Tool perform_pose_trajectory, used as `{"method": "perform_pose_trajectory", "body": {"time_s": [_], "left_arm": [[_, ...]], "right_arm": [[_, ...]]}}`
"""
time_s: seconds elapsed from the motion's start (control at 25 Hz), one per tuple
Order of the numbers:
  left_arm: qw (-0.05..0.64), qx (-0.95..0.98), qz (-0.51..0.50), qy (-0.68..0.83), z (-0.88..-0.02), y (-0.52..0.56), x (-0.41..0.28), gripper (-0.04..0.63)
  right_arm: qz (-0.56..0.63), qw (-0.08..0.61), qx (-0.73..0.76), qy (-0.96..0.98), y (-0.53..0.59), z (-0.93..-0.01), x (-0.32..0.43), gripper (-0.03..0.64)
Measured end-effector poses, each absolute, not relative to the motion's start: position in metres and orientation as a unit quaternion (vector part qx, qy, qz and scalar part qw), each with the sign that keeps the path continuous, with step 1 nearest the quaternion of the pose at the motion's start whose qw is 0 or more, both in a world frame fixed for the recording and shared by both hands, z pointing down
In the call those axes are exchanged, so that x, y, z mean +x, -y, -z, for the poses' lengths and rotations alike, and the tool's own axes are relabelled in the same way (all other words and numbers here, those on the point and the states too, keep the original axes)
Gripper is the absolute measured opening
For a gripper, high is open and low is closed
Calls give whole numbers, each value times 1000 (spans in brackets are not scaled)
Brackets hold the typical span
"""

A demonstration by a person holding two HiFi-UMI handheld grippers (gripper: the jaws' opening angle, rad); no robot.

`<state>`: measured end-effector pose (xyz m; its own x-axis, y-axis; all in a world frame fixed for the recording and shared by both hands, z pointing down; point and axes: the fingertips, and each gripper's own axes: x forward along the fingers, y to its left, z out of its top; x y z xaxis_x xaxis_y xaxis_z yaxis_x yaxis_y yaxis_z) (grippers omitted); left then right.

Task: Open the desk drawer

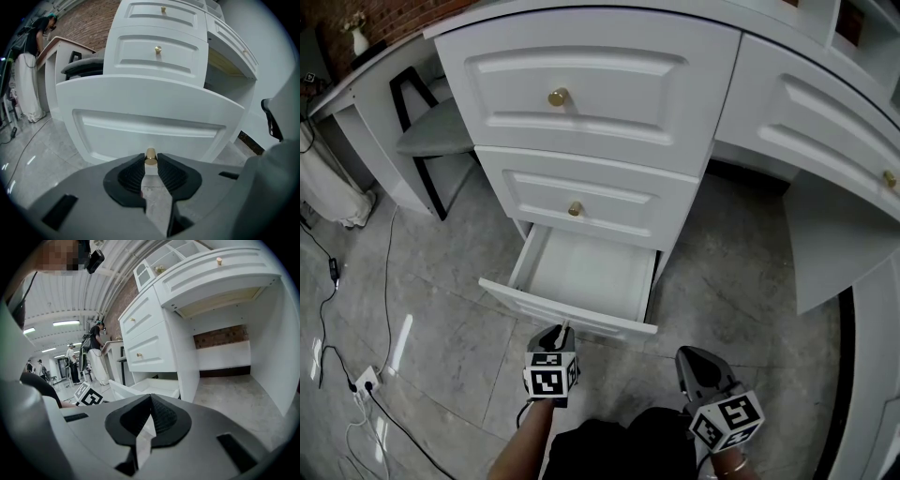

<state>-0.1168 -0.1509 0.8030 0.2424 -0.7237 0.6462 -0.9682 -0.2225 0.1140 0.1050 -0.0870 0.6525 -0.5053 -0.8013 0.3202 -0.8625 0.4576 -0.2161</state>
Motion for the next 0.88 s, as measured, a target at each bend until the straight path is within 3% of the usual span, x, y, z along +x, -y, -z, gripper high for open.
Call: {"method": "perform_pose_trajectory", "body": {"time_s": [0.4,0.88], "left_arm": [[276,739,-228,571,-788,111,-124,78],[216,772,-163,575,-696,113,-118,64]], "right_arm": [[-175,81,483,854,83,-646,101,5],[-174,65,483,856,84,-631,97,5]]}}
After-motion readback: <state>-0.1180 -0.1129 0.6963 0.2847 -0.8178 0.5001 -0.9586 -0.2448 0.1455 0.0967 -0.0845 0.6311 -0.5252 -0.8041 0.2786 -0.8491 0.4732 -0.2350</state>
